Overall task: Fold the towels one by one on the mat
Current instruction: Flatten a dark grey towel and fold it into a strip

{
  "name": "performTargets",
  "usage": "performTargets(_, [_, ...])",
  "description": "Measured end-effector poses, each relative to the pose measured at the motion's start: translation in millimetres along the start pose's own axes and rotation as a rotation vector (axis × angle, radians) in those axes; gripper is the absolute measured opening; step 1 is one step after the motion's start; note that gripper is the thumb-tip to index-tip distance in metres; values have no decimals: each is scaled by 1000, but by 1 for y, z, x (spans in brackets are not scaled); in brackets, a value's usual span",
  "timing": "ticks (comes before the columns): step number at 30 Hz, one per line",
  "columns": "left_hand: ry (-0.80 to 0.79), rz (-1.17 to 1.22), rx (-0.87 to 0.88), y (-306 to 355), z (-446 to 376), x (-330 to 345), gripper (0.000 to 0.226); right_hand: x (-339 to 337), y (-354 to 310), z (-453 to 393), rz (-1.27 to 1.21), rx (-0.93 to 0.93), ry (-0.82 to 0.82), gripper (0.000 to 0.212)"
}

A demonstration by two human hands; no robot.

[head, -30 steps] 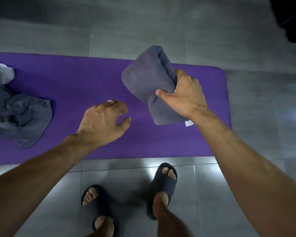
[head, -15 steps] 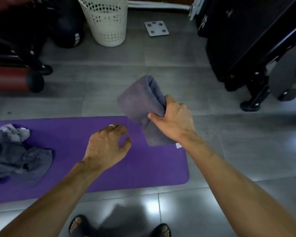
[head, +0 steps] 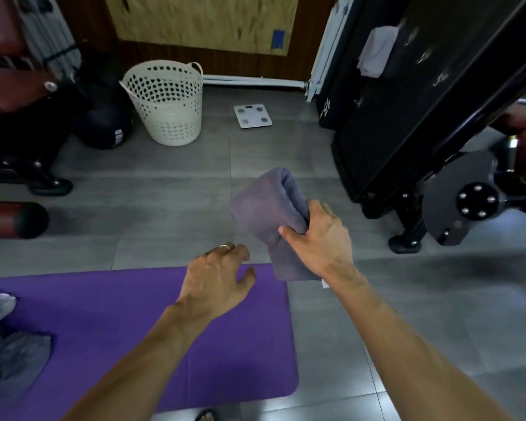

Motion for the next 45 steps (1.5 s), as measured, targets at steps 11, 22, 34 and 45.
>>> performTargets(11, [37, -36, -76, 102, -197, -1, 30, -106, 90, -192, -42, -73, 16, 36])
performTargets(22, [54, 2, -155, 191, -404, 8, 26, -179, 156, -400, 30, -210, -81, 30])
performTargets(34, [-206, 193, -59, 216, -697, 30, 96, -200, 218, -631, 105, -301, -139, 33])
performTargets(45, [-326, 259, 376, 306, -911, 62, 47, -229, 284, -777, -319, -99, 29, 43])
Point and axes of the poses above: each hand's wrist, its own z-axis away from the middle knuckle, its own x-axis out of the palm, y = z × x, the point moved 10 cm from there along -z, towards the middle knuckle, and after that the axes turned 5 degrees about -z, right-handed, at the moved point
